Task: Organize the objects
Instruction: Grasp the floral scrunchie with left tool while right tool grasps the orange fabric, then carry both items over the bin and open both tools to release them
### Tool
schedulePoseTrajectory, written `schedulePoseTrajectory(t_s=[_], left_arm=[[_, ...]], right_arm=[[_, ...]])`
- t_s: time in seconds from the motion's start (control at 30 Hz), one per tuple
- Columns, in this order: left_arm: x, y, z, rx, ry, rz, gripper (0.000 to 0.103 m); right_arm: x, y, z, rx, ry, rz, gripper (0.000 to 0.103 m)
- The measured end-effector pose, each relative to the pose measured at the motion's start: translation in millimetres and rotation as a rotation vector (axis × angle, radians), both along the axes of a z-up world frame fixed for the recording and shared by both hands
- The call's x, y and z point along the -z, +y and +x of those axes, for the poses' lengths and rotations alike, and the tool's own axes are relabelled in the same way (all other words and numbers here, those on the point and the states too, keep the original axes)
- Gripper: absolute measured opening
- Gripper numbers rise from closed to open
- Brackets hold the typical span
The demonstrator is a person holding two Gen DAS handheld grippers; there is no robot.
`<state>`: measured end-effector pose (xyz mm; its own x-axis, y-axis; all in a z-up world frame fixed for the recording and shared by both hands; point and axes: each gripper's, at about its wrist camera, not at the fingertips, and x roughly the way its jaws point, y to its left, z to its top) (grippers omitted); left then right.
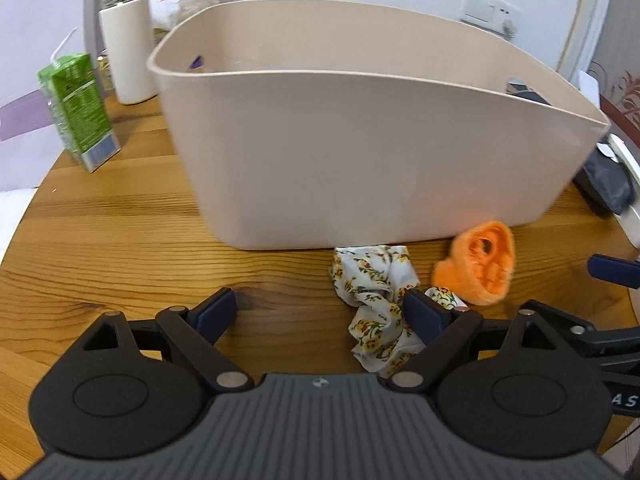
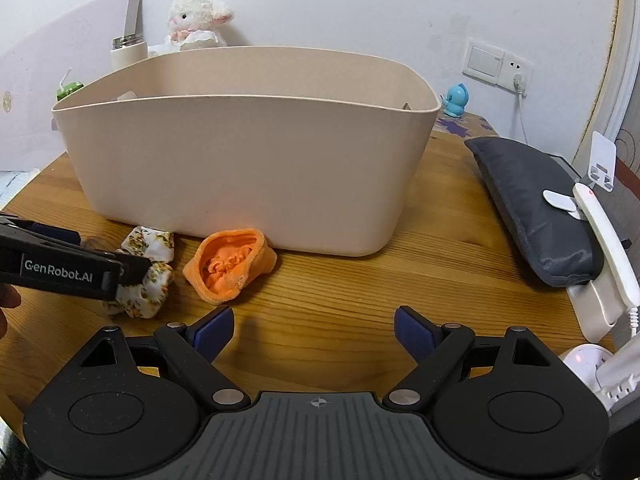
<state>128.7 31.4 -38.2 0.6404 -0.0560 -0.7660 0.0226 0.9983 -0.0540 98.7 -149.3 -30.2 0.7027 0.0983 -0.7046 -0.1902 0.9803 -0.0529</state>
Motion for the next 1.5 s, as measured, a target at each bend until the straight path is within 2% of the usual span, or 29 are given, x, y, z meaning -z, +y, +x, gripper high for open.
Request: schedulePoseTrajectory(t_s=[0.47, 0.73, 0.97, 1.1, 1.2, 1.27, 1.3, 1.37, 1.4, 1.5], left_arm=[[-4, 20, 2, -0.016, 0.009, 0.001, 0.09], [-18, 15, -1, 0.02, -0.009, -0.04, 0.09], [-6, 8, 7, 0.031, 0.031, -0.042, 0.087], [-6, 6, 6, 0.038, 0.034, -0.046, 0.083], [-6, 6, 5, 0.037, 0.016, -0.036, 0.072], [-7, 4, 4, 0.051, 0.006, -0.003, 0.052], [-7, 3, 4, 0.065, 0.002, 0.004, 0.047], [-9, 3, 3, 0.088, 0.004, -0.019, 0.024], [-9, 3, 3, 0.094, 0.011, -0.034, 0.021], [-10, 5, 2, 0.093, 0.015, -0.043, 0.013]], right_arm=[[6, 18, 19, -0.054, 0.024, 0.07, 0.089], [12, 24, 28, -0.056, 0.037, 0.062, 0.089], [15, 28, 31, -0.056, 0.034, 0.05, 0.089], [15, 31, 30, -0.07, 0.023, 0.044, 0.084], [14, 34, 30, -0.082, 0.012, 0.039, 0.078], [13, 36, 30, -0.084, 0.008, 0.046, 0.067], [12, 36, 30, -0.082, 0.007, 0.049, 0.061], [11, 38, 31, -0.079, 0.006, 0.05, 0.051], [10, 38, 32, -0.078, 0.006, 0.052, 0.043], [9, 41, 31, -0.081, 0.004, 0.049, 0.028]])
